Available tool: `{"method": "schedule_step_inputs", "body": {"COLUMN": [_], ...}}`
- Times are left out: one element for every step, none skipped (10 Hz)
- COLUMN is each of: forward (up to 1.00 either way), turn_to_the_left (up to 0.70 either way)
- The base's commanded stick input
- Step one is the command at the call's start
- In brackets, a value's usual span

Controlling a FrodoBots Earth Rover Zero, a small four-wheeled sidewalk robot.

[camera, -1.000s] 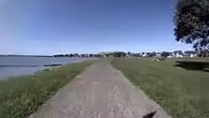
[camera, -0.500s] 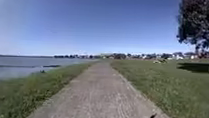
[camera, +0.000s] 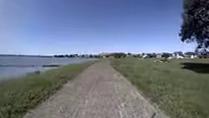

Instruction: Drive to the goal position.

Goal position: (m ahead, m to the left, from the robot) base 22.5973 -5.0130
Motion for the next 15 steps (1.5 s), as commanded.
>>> {"method": "schedule_step_inputs", "body": {"forward": [0.70, 0.70, 0.70, 0.70, 0.70, 0.70, 0.70, 0.70, 0.70, 0.70, 0.70, 0.70, 0.70, 0.70, 0.70], "turn_to_the_left": [0.00, 0.00, 0.00, 0.00, 0.00, 0.00, 0.00, 0.00, 0.00, 0.00, 0.00, 0.00, 0.00, 0.00, 0.00]}}
